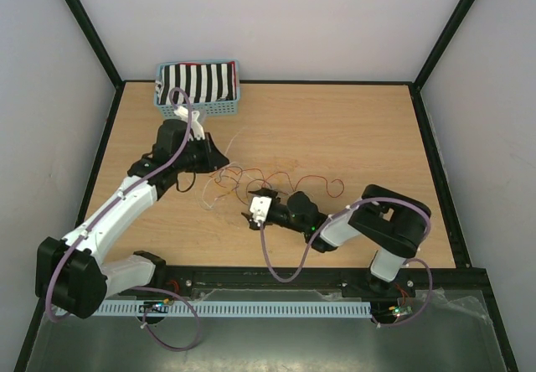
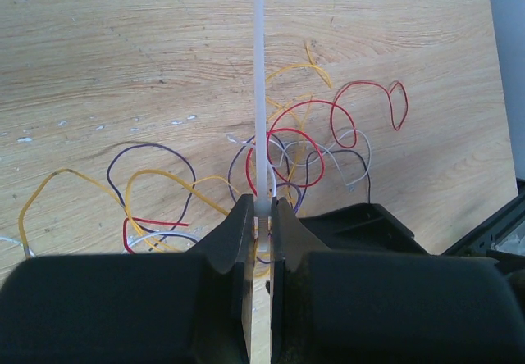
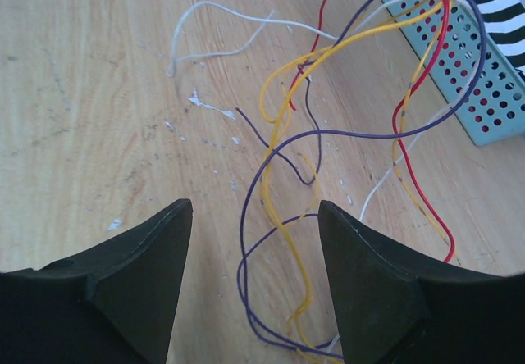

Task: Zip-tie the wires
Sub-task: Adjust the cable at the center of the board.

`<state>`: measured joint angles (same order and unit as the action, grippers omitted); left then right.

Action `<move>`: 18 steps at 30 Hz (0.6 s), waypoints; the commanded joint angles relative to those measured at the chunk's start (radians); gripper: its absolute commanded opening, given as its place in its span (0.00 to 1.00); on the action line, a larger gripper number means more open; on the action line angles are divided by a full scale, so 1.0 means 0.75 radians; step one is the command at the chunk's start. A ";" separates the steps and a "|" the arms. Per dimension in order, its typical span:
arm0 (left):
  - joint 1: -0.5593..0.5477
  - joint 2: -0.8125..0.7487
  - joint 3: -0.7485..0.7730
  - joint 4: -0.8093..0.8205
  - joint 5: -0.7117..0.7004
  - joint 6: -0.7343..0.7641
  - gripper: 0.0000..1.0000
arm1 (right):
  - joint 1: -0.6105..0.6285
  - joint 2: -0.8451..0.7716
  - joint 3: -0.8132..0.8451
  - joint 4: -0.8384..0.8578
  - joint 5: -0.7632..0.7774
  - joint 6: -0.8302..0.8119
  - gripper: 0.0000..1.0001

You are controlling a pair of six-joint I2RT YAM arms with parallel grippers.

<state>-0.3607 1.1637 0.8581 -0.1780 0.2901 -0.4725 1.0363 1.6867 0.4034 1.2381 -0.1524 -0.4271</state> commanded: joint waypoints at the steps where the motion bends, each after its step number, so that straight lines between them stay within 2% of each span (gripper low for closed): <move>1: 0.004 -0.044 0.038 -0.024 -0.007 0.006 0.00 | 0.008 0.088 0.077 0.044 0.082 -0.115 0.74; 3: 0.005 -0.054 0.043 -0.039 -0.010 0.015 0.00 | 0.008 0.117 0.120 -0.009 0.093 -0.145 0.72; 6: 0.004 -0.070 0.063 -0.076 -0.024 0.041 0.00 | 0.006 0.152 0.180 -0.096 0.113 -0.165 0.62; 9: 0.004 -0.086 0.085 -0.120 -0.055 0.073 0.00 | 0.003 0.150 0.197 -0.138 0.136 -0.167 0.42; 13: 0.007 -0.112 0.097 -0.171 -0.128 0.122 0.00 | -0.004 0.128 0.237 -0.261 0.152 -0.173 0.26; 18: 0.006 -0.138 0.101 -0.198 -0.200 0.179 0.00 | -0.013 0.080 0.299 -0.434 0.138 -0.193 0.21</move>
<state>-0.3595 1.0893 0.9009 -0.2913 0.2001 -0.3904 1.0332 1.7912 0.5774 1.0351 -0.0479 -0.5518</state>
